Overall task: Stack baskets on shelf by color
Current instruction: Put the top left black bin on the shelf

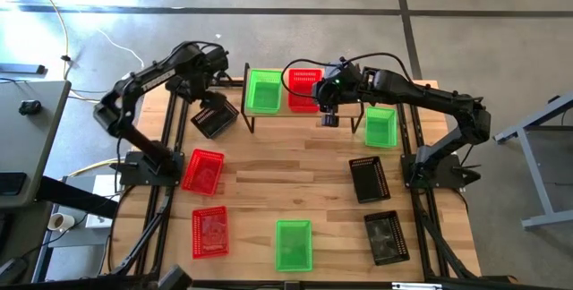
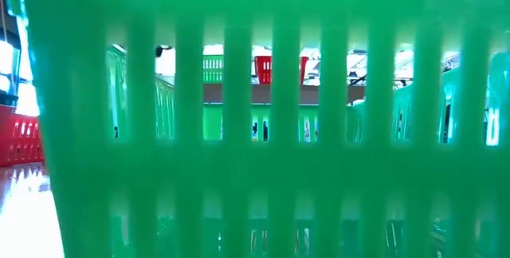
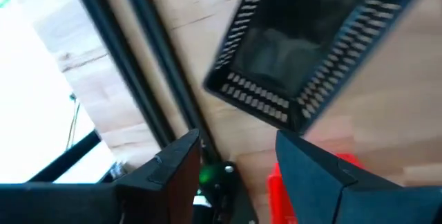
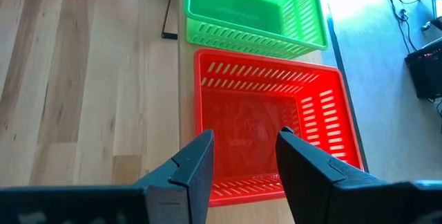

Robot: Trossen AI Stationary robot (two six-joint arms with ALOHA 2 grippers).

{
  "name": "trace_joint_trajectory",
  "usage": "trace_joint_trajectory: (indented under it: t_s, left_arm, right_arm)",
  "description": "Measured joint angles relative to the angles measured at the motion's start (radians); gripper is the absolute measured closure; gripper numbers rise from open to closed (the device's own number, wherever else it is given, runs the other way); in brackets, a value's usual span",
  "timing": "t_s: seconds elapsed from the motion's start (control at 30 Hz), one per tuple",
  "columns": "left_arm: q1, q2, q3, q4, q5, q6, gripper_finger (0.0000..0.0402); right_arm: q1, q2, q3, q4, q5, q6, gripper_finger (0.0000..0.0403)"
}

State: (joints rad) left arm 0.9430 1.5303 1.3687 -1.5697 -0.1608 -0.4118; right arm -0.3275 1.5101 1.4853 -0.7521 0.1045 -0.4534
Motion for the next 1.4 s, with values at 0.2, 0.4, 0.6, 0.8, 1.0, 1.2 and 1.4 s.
trace_joint_trajectory:
  t_s: [0.2,0.4,0.6,0.8,1.0,1.2,1.4]
  left_arm:
    - [-0.116,-0.126,-0.076,0.064,0.071,-0.027,0.0222]
    - [-0.249,-0.210,-0.226,0.206,0.082,-0.040,0.0222]
    - [-0.344,-0.222,-0.315,0.267,0.074,-0.085,0.0222]
    - [-0.406,-0.217,-0.393,0.306,-0.013,-0.128,0.0222]
    - [-0.448,-0.217,-0.444,0.330,-0.037,-0.128,0.0222]
    - [-0.514,-0.213,-0.489,0.411,-0.065,-0.083,0.0222]
    - [-0.533,-0.180,-0.521,0.418,-0.105,-0.062,0.0222]
  right_arm:
    - [0.000,0.000,0.000,0.000,0.000,0.008,0.0260]
    - [0.000,0.000,0.000,0.001,-0.001,0.008,0.0260]
    - [0.000,0.000,0.000,0.001,-0.001,0.008,0.0260]
    - [0.000,0.000,0.000,0.001,-0.001,0.008,0.0260]
    - [0.000,0.000,0.000,0.001,0.007,0.031,0.0260]
    - [0.000,0.000,0.000,0.001,0.024,0.035,0.0260]
    - [0.000,0.000,0.000,0.002,0.050,0.034,0.0260]
